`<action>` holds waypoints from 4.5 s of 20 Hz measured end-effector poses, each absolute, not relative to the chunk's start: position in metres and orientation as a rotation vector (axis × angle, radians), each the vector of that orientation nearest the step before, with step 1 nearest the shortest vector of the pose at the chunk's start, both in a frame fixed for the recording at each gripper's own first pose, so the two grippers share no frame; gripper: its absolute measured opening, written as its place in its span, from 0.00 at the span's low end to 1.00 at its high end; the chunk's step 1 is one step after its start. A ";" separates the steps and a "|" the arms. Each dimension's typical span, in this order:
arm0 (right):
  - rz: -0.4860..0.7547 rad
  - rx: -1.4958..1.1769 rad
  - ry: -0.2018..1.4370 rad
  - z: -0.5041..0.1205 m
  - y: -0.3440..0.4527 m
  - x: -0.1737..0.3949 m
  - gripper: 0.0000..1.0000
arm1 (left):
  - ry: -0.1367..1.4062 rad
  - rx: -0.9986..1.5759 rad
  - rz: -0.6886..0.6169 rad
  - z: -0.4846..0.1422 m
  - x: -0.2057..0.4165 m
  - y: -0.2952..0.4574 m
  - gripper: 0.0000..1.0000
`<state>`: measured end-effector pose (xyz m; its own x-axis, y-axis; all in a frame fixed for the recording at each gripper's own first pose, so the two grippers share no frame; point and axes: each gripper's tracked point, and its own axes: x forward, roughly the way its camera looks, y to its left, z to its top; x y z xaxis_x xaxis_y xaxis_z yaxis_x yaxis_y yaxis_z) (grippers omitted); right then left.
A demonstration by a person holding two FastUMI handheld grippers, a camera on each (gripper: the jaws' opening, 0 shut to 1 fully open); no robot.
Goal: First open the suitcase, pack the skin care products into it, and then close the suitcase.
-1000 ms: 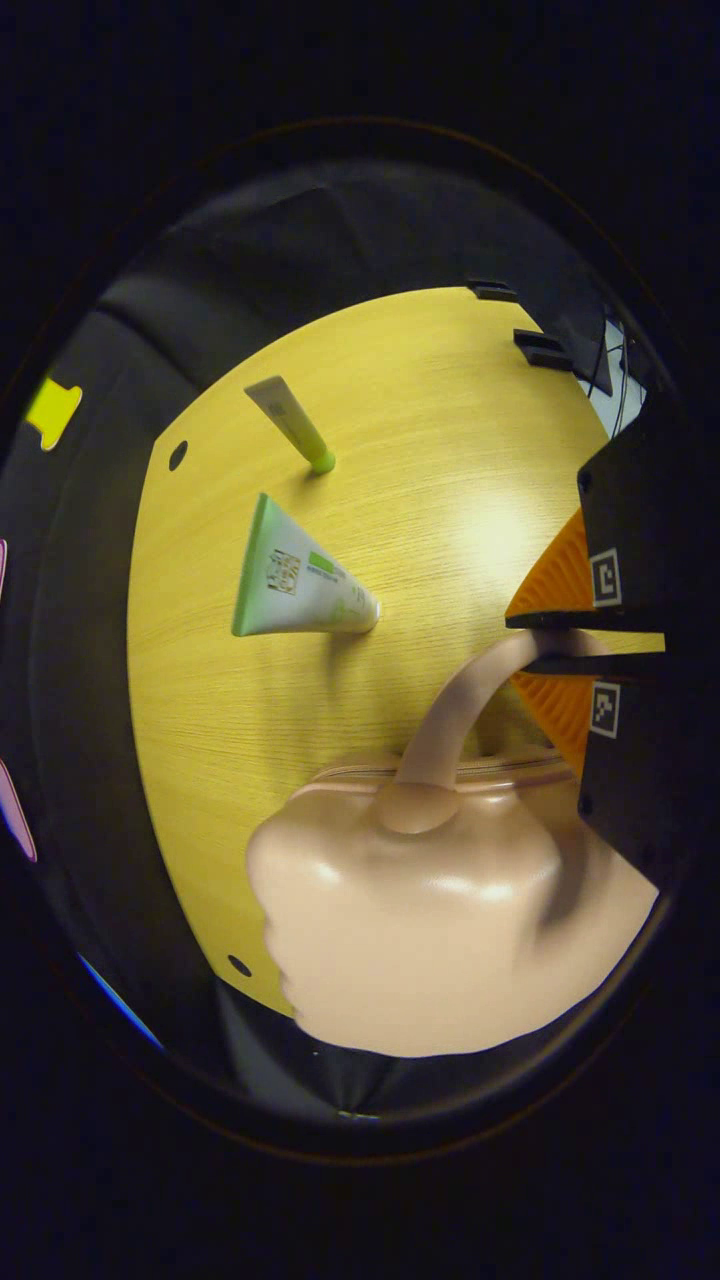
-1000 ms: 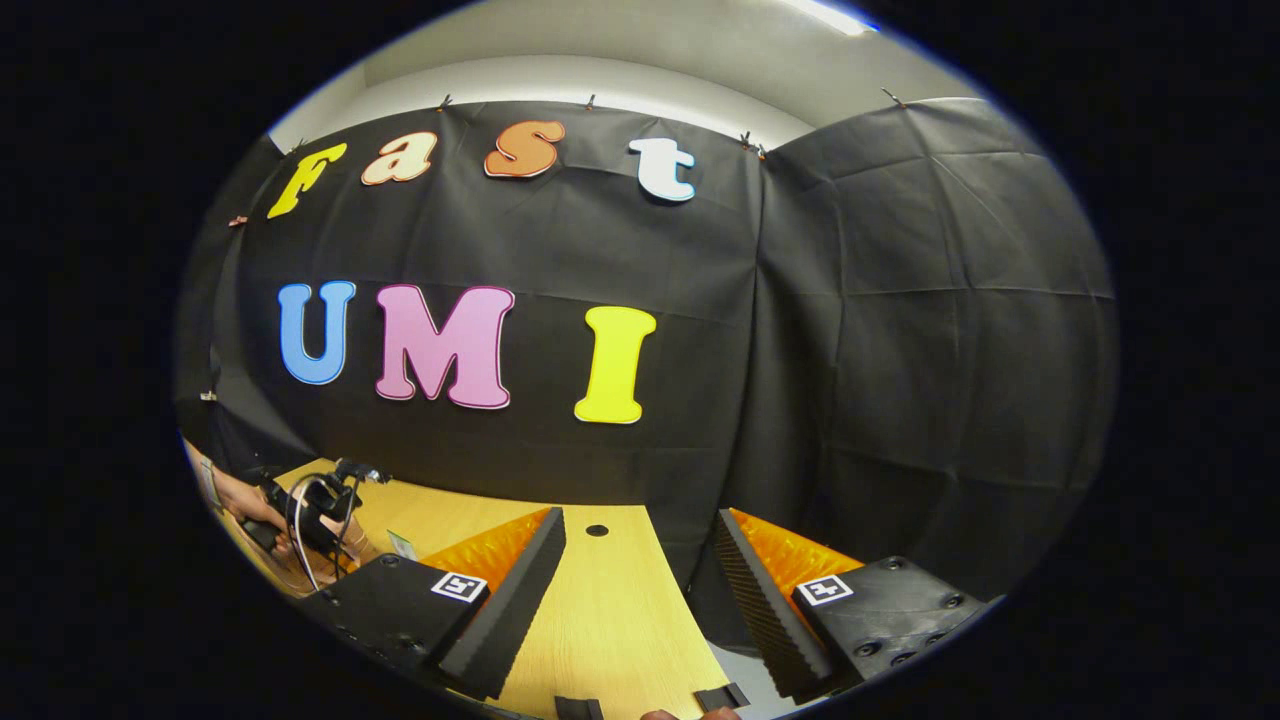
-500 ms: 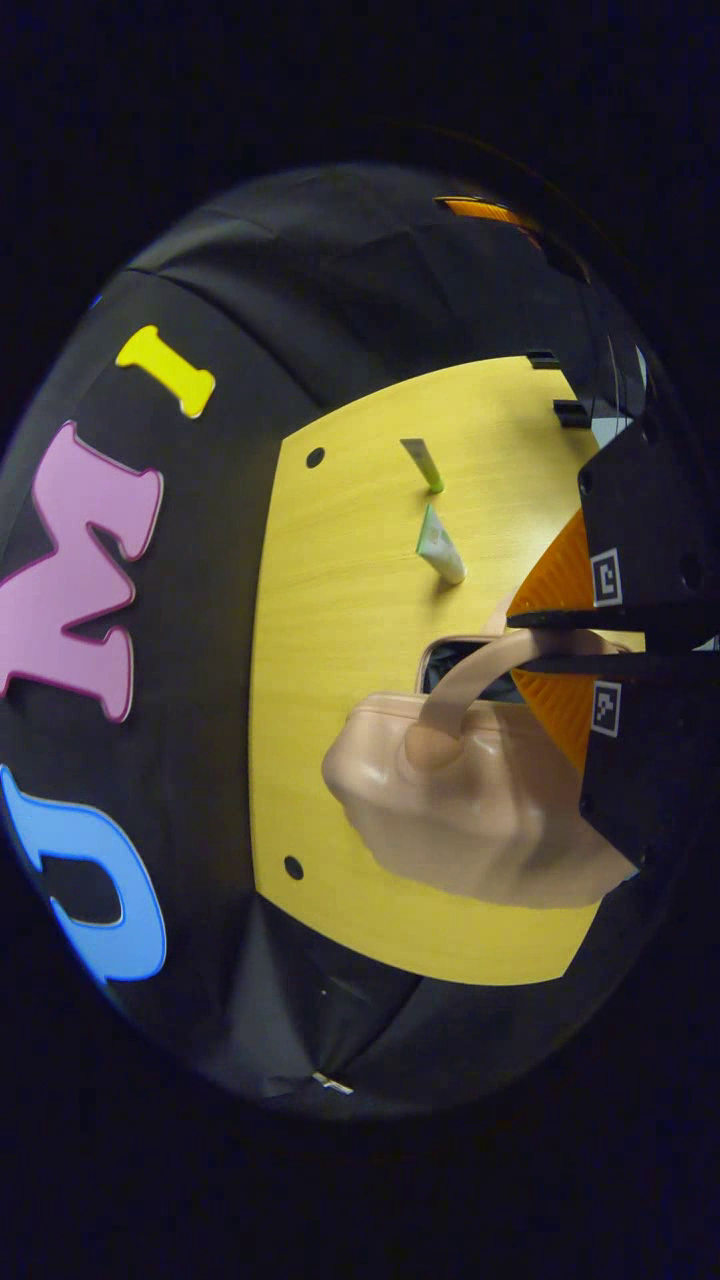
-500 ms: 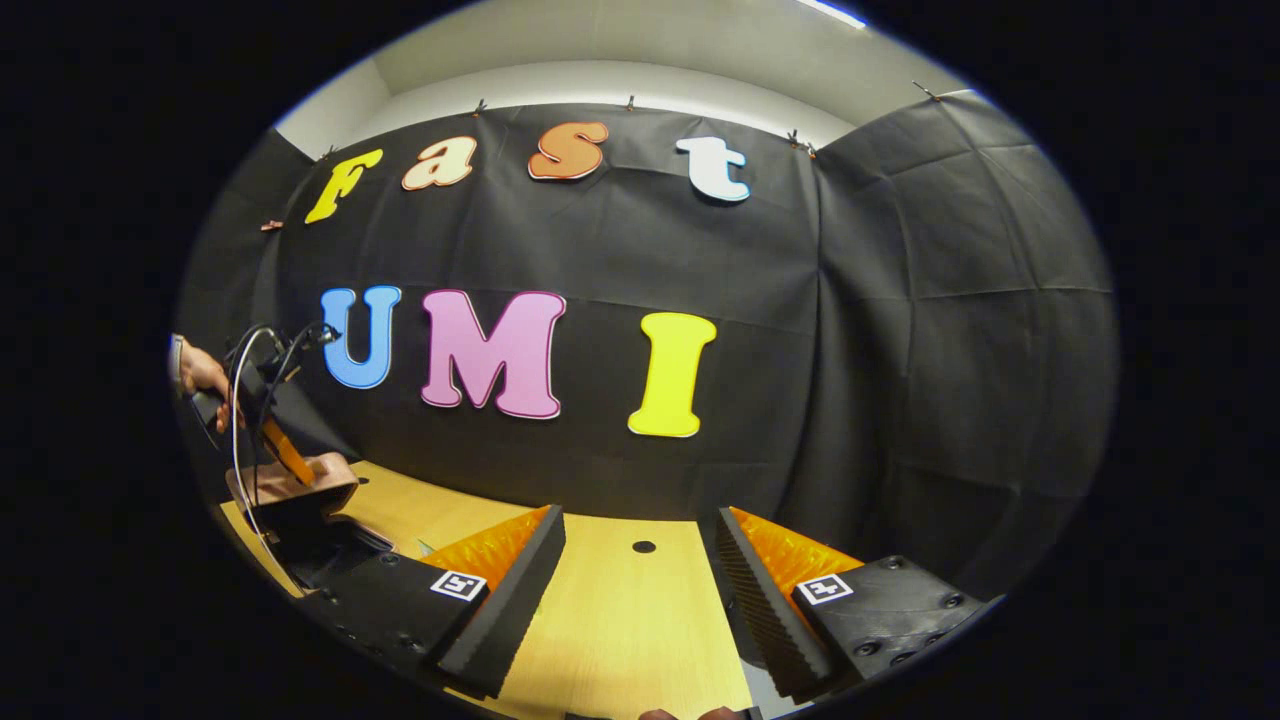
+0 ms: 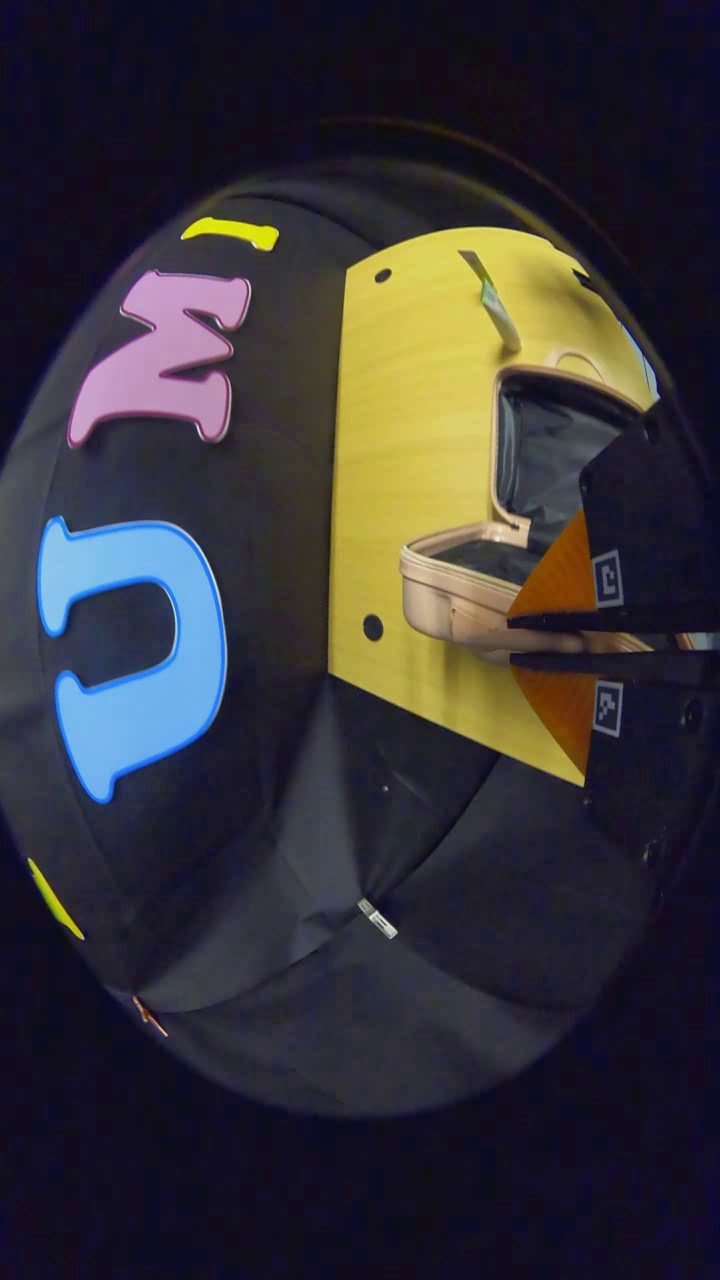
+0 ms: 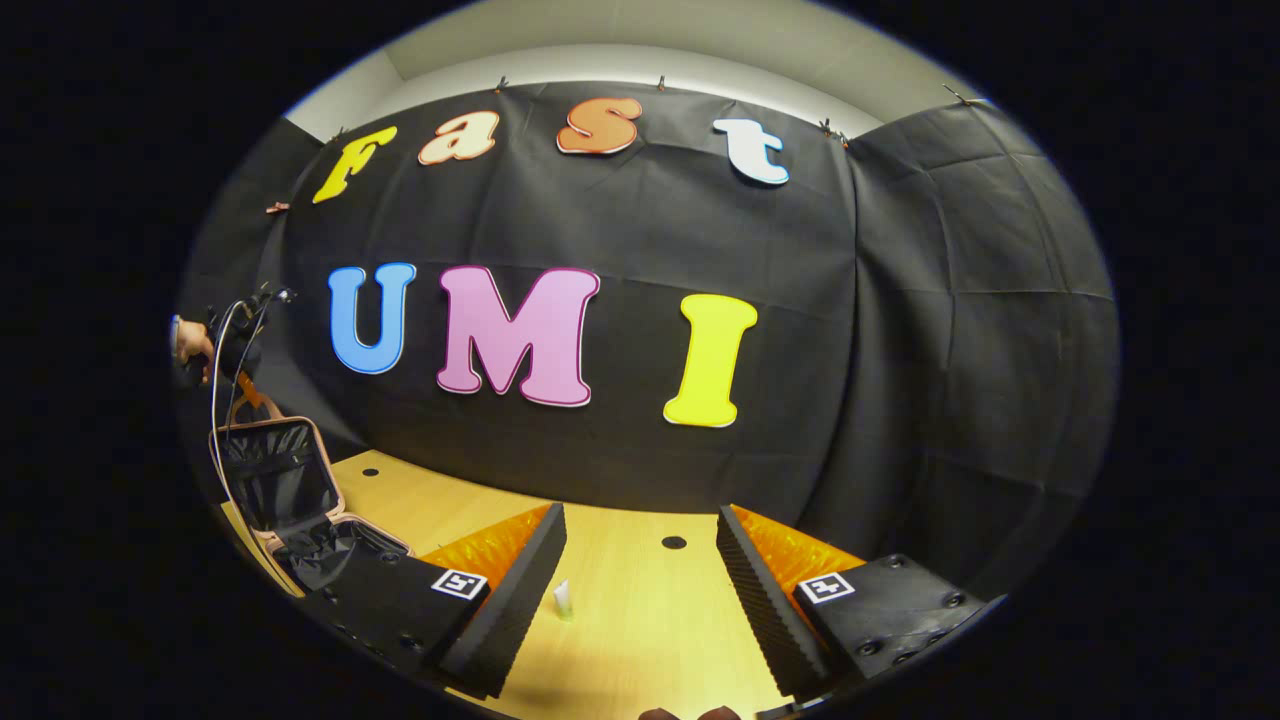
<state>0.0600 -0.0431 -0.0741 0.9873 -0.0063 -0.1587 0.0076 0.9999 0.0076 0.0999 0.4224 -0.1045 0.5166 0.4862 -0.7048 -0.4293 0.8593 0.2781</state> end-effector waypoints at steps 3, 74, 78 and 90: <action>0.021 -0.067 0.174 -0.070 0.011 0.078 0.96 | 0.950 0.065 0.579 -0.158 0.085 0.499 0.12; 0.282 0.112 0.813 -0.430 0.065 0.171 0.28 | 0.957 -0.141 0.169 -0.308 0.093 0.134 0.46; 0.356 0.155 0.738 -0.365 0.092 0.139 0.23 | 1.160 -0.120 0.199 -0.329 0.047 0.171 0.46; 0.594 0.176 0.856 -0.300 0.226 0.038 0.27 | 1.312 -0.287 0.182 -0.395 0.041 0.207 0.86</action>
